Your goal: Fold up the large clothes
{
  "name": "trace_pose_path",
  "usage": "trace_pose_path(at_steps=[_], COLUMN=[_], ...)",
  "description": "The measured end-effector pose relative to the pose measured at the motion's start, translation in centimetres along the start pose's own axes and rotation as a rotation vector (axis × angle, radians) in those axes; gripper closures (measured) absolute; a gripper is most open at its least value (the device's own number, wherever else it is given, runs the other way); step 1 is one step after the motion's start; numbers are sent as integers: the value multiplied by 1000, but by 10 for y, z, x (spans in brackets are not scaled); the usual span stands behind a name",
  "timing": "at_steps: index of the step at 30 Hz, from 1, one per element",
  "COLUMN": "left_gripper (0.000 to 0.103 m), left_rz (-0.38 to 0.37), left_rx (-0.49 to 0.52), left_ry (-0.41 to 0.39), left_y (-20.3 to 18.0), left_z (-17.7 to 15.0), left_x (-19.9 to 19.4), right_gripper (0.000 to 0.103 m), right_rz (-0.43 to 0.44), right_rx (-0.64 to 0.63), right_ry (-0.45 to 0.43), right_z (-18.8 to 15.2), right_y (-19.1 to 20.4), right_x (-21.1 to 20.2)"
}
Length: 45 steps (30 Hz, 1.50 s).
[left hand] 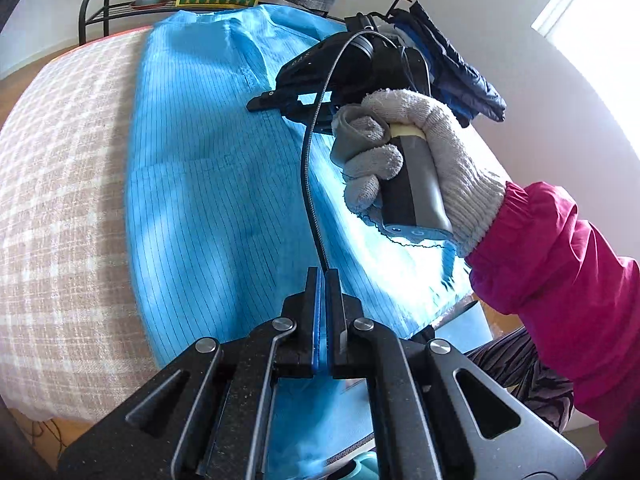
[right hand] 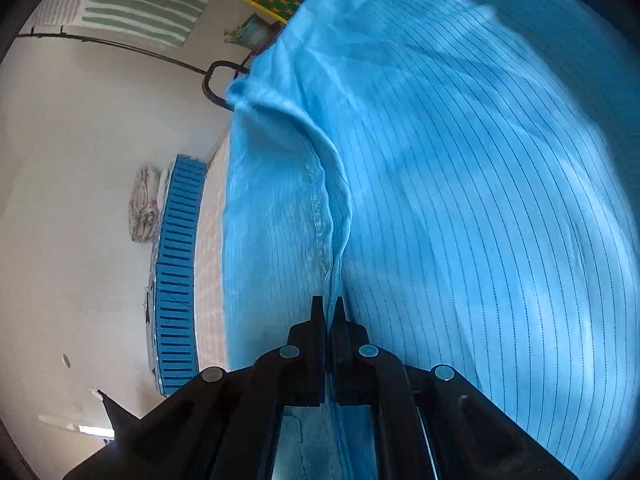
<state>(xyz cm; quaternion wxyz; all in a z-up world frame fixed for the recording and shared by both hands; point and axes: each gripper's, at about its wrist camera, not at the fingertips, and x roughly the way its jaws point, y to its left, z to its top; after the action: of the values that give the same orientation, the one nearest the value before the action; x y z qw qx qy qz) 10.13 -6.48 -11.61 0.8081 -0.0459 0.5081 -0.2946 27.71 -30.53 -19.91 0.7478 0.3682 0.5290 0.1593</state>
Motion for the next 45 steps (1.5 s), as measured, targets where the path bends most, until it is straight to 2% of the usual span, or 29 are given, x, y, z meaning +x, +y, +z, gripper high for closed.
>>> trace_pose_path(at_steps=[2, 5, 8, 11, 12, 13, 15, 17, 19, 22, 26, 31, 35, 37, 42, 44, 45], left_gripper=[103, 103, 103, 103, 103, 103, 103, 103, 103, 103, 103, 103, 103, 103, 103, 103, 103], left_rz=[-10, -39, -83, -104, -92, -73, -68, -69, -54, -70, -52, -97, -47, -17, 17, 24, 32], left_rx=[10, 1, -56, -129, -150, -174, -240, -303, -353, -391, -349, -327, -294, -275, -244, -226, -209], left_ry=[12, 10, -16, -79, -103, -123, -145, -142, -130, -86, -46, 20, 83, 119, 92, 53, 32], left_y=[2, 1, 8, 28, 37, 46, 67, 87, 102, 109, 97, 81, 71, 67, 57, 51, 47], left_z=[-1, -3, -8, -7, -5, -4, -4, -6, -10, -16, -19, -25, -37, -43, -40, -34, -30], left_x=[2, -4, -21, -48, -57, -64, -73, -74, -70, -57, -39, -10, 10, 21, 15, 6, 1], right_gripper=[103, 103, 103, 97, 89, 75, 72, 68, 65, 64, 64, 69, 72, 72, 70, 67, 62], right_rz=[12, -18, -39, -66, -74, -85, -104, -162, -198, -199, -224, -237, -375, -367, -294, -291, -293], right_rx=[-10, -73, -115, -150, -158, -165, -200, -268, -329, -384, -477, -543, -670, -670, -617, -629, -638], right_ry=[-4, 5, 17, 19, 20, 20, 27, 49, 76, 116, 157, 172, 145, 136, 133, 96, 68], right_z=[0, 1, 4, 5, 4, 3, -2, -16, -32, -62, -107, -148, -161, -164, -156, -157, -157], right_y=[0, 11, 22, 28, 30, 33, 38, 46, 53, 56, 60, 58, 54, 49, 43, 41, 41], right_x=[1, 5, 10, 10, 9, 7, 2, -7, -17, -36, -50, -47, -36, -38, -55, -71, -79])
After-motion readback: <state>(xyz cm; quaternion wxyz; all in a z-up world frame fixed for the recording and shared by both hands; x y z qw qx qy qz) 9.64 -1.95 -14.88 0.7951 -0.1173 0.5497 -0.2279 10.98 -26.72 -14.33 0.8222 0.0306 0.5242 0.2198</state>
